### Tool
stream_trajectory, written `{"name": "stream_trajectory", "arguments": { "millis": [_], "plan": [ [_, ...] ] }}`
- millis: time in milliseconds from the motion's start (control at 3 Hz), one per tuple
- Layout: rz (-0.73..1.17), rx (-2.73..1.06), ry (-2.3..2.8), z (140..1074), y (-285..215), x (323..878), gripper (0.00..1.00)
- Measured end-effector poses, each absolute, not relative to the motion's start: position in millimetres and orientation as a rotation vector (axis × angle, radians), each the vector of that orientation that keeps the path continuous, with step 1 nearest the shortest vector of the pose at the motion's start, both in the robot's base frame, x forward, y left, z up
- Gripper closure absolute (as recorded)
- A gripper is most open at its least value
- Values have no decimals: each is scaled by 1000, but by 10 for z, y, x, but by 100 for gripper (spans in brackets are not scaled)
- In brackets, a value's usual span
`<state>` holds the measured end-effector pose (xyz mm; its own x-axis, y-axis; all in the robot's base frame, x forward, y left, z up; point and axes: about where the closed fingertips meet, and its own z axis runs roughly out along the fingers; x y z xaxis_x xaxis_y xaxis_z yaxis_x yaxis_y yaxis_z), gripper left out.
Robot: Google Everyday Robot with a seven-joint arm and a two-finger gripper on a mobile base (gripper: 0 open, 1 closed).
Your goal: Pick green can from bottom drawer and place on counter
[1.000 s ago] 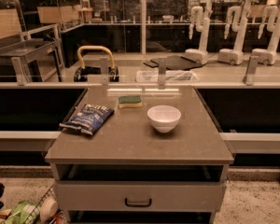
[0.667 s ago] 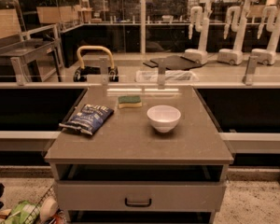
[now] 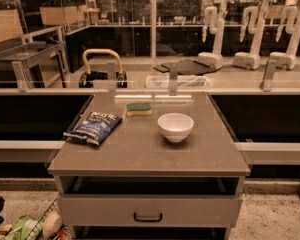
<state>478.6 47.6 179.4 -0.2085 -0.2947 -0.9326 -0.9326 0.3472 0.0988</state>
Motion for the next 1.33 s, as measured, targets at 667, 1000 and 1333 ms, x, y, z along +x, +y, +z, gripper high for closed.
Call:
{"name": "stream_trajectory", "arguments": {
  "millis": [667, 1000, 1333],
  "plan": [
    [1066, -999, 1606, 2822, 415, 4281, 100],
    [1186, -938, 1573, 3833, 109, 4046, 100],
    [1253, -878, 1552, 4820, -256, 3951, 100]
  ]
}}
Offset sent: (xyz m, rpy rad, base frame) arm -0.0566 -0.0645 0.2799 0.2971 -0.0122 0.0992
